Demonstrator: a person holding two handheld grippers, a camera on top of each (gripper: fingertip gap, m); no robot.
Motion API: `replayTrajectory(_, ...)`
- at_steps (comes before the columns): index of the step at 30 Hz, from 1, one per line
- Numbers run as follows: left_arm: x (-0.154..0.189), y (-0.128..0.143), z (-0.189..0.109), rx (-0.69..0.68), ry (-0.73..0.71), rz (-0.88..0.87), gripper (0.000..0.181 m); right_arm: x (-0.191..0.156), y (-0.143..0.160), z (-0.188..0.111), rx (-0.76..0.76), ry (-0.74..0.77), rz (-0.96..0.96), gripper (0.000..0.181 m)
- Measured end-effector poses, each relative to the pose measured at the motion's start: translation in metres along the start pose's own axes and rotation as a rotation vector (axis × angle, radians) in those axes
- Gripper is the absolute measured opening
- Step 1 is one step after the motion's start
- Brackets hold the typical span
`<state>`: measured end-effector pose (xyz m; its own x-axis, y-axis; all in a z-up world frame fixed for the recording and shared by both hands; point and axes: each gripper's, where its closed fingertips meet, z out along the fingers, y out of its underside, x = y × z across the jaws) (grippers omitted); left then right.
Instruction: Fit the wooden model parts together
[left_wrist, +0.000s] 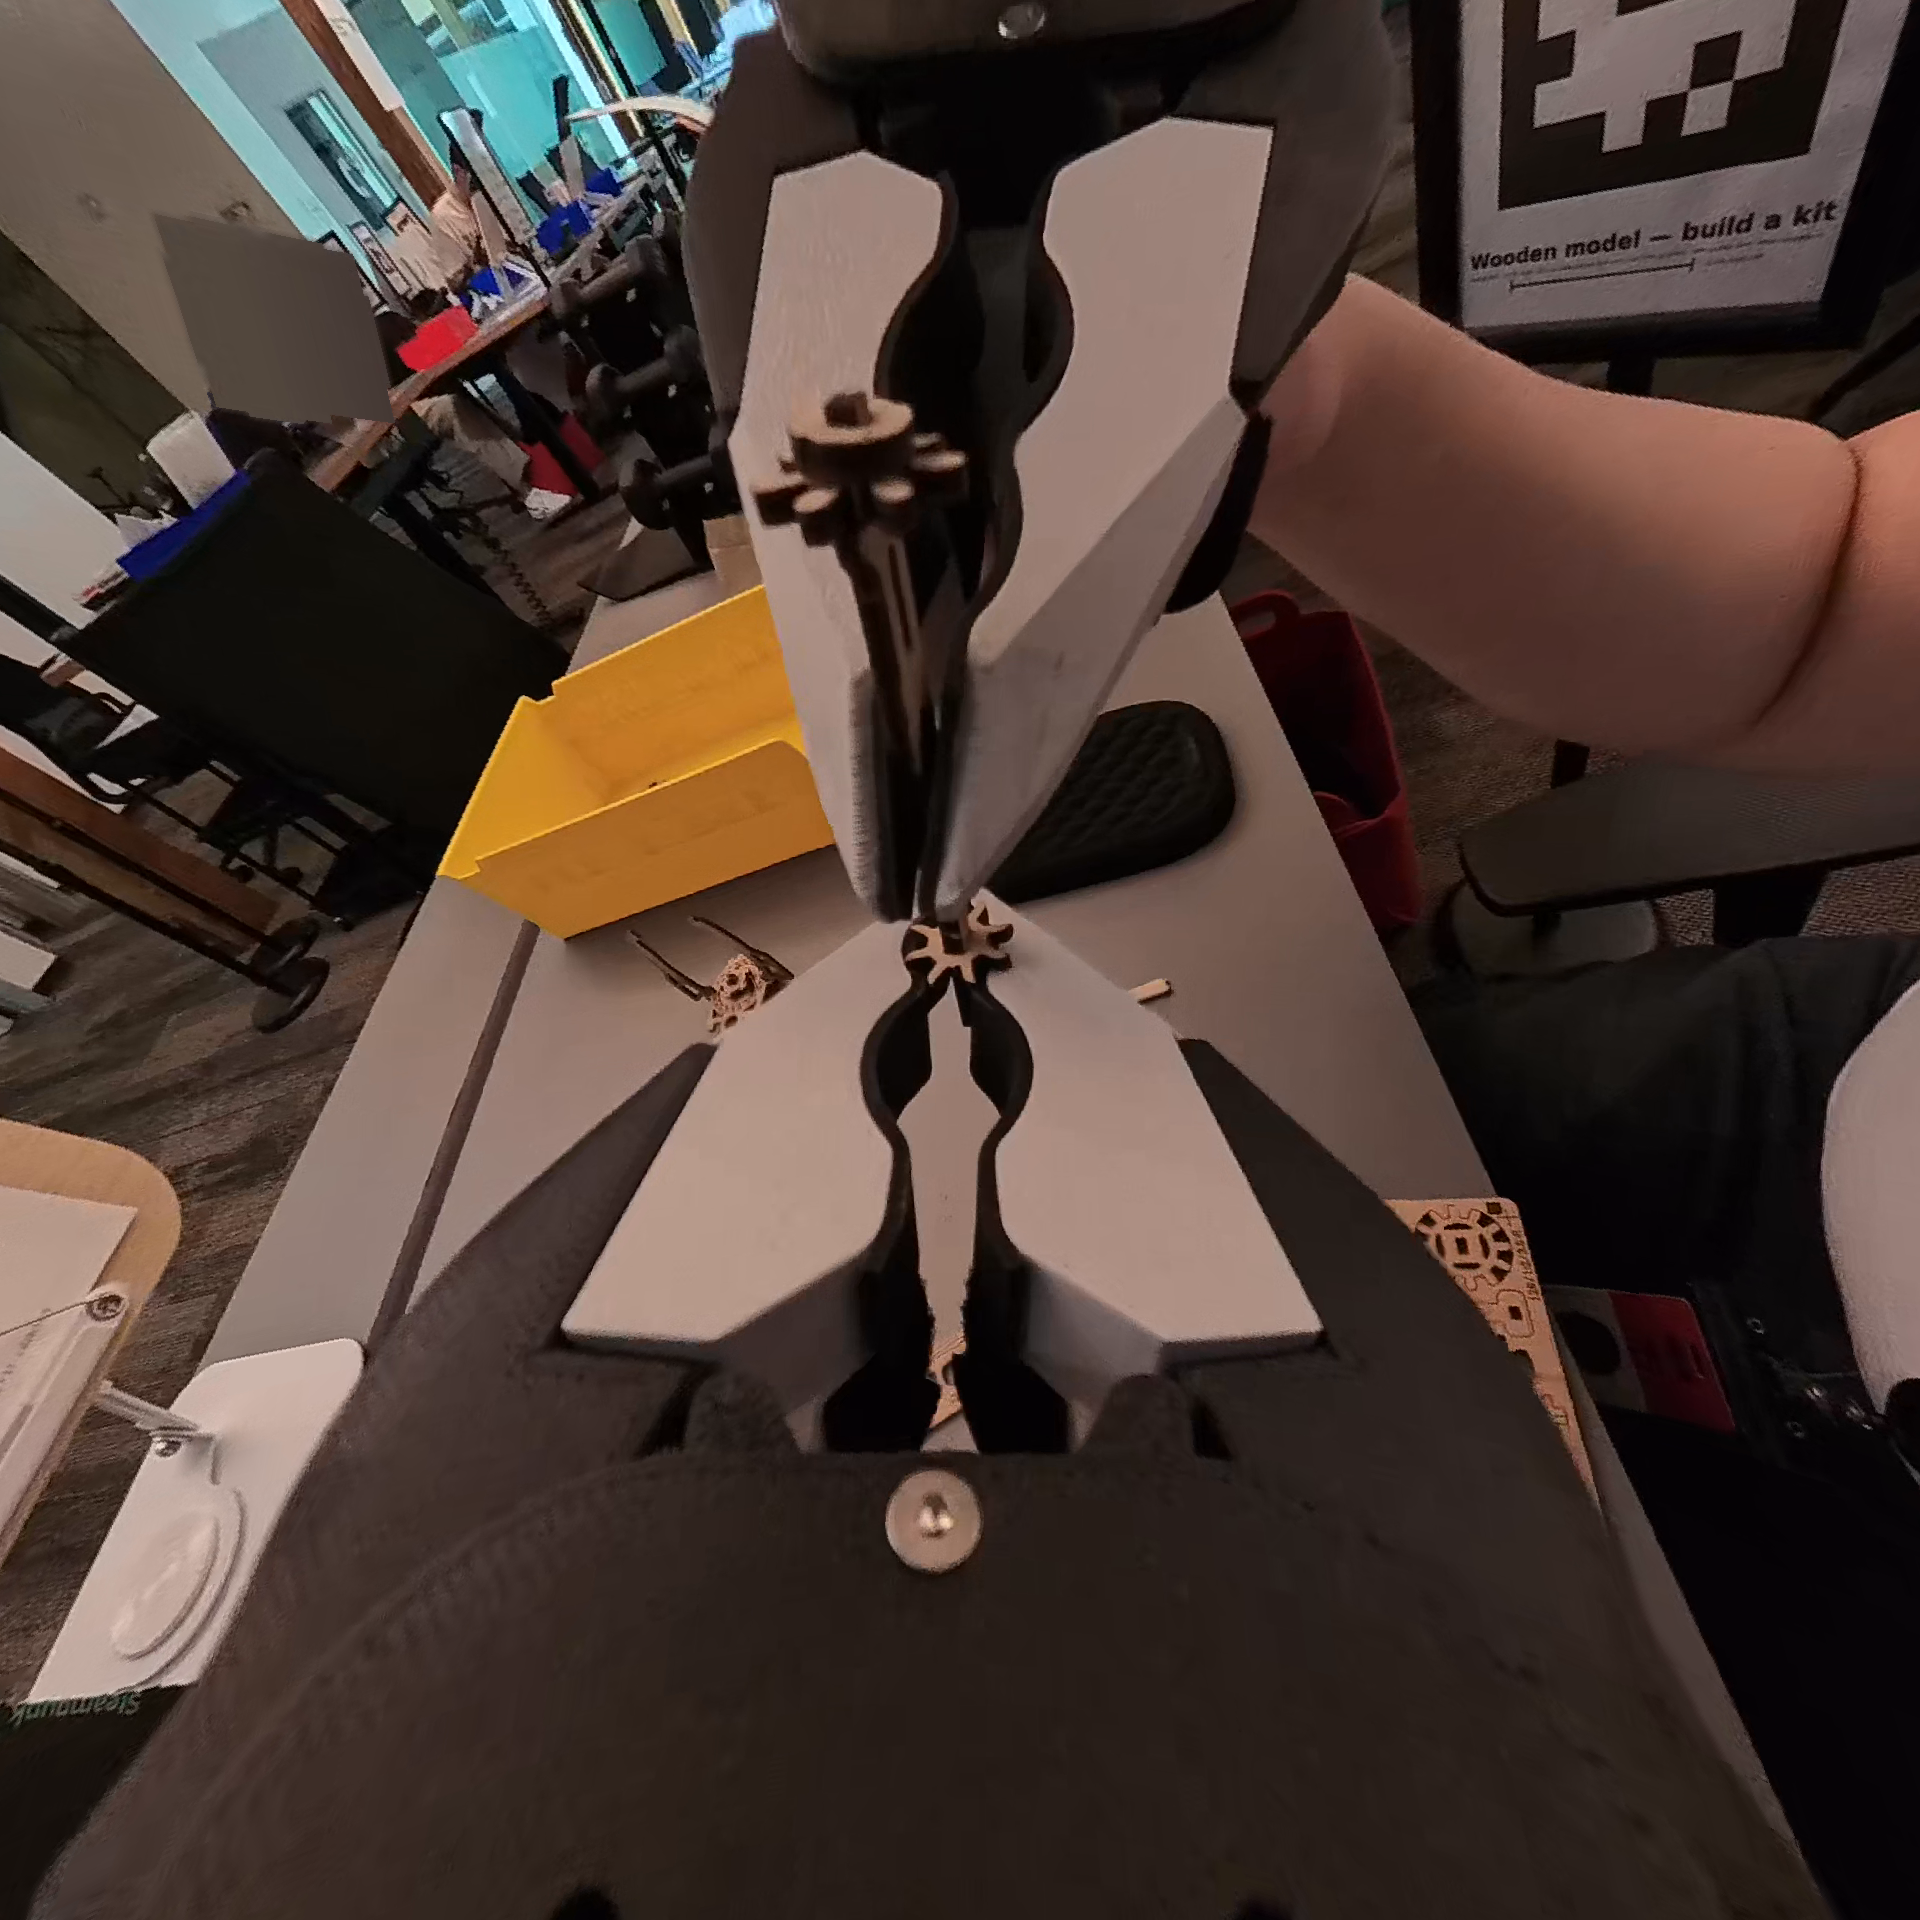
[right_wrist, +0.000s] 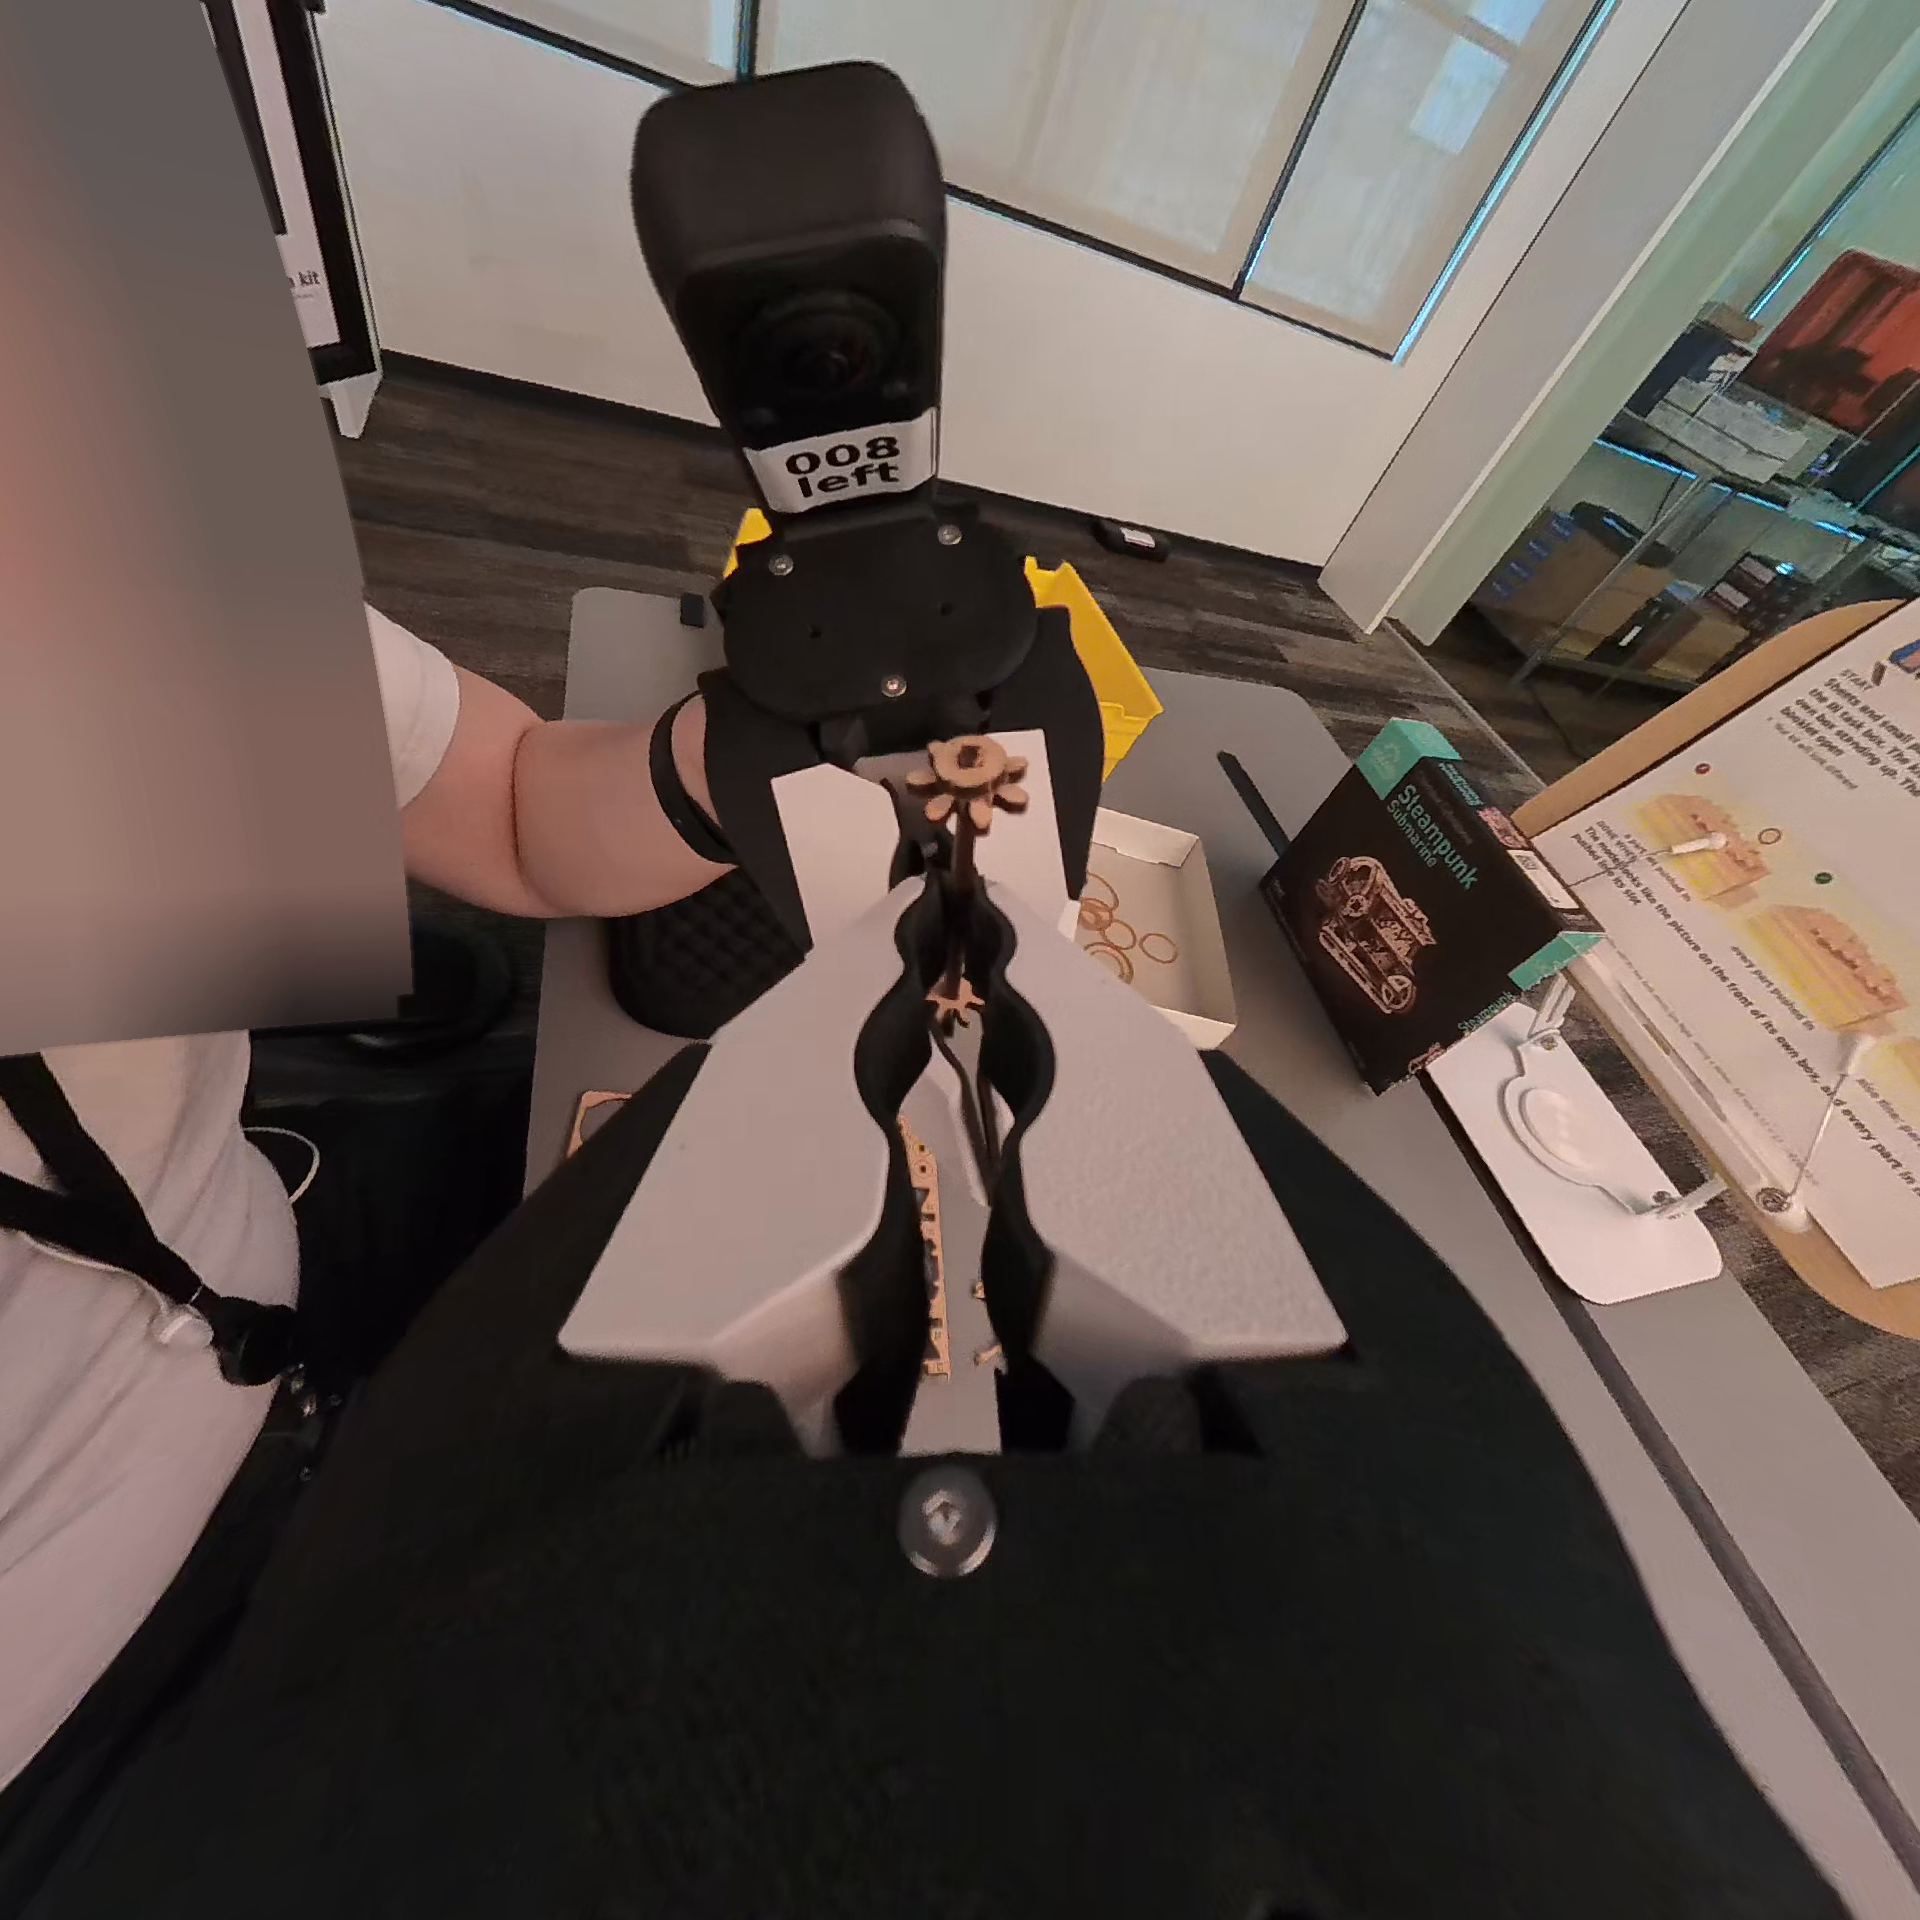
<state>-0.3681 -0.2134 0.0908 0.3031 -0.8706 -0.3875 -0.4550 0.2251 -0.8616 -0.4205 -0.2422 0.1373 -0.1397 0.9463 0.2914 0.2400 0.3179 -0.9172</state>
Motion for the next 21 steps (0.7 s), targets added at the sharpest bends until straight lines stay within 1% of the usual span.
replayTrajectory(5, -0.001, 0.001, 0.0, -0.006, -0.009, 0.016, 0.0, 0.0, 0.002, 0.0, 0.003, 0.005, -0.005, 0.002)
replayTrajectory(8, 0.0, -0.007, -0.004, 0.049, 0.008, 0.008, 0.0, 0.0, -0.007, -0.003, 0.087, 0.005, 0.006, 0.001)
replayTrajectory(11, -0.003, -0.015, -0.011, 0.113, 0.009, -0.028, 0.0, 0.008, -0.013, -0.011, 0.178, 0.029, 0.068, 0.001)
replayTrajectory(13, -0.001, -0.018, -0.014, 0.131, 0.033, -0.051, 0.0, 0.009, -0.014, -0.016, 0.211, 0.022, 0.102, 0.001)
replayTrajectory(17, 0.003, -0.016, -0.01, 0.113, 0.051, -0.05, 0.0, 0.002, -0.015, -0.013, 0.203, -0.01, 0.077, 0.001)
replayTrajectory(19, 0.003, -0.015, -0.009, 0.109, 0.052, -0.06, 0.0, 0.001, -0.012, -0.009, 0.166, -0.001, 0.06, 0.001)
replayTrajectory(21, 0.003, -0.017, -0.011, 0.126, 0.063, -0.077, 0.0, 0.003, -0.014, -0.01, 0.166, 0.007, 0.067, 0.001)
